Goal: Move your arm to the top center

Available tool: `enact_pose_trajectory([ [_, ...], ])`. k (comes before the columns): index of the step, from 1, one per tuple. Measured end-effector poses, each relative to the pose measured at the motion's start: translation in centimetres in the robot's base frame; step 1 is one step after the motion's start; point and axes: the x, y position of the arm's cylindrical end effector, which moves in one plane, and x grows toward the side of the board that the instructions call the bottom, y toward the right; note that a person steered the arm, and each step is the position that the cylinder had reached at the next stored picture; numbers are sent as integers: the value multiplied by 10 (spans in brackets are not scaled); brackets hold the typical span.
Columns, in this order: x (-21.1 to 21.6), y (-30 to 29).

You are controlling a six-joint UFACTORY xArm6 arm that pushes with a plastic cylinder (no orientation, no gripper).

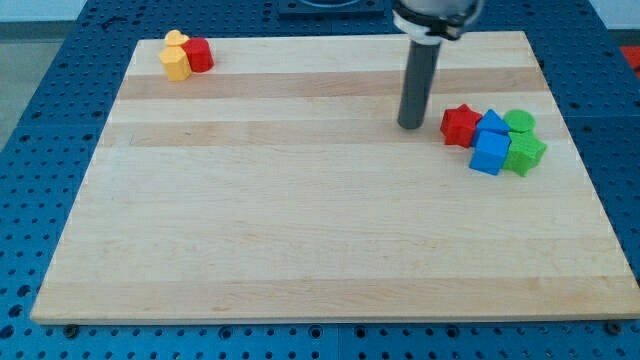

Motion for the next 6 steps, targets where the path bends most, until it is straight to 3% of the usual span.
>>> enact_pose_trajectory([
  [2, -71, -45],
  [6, -143, -111],
])
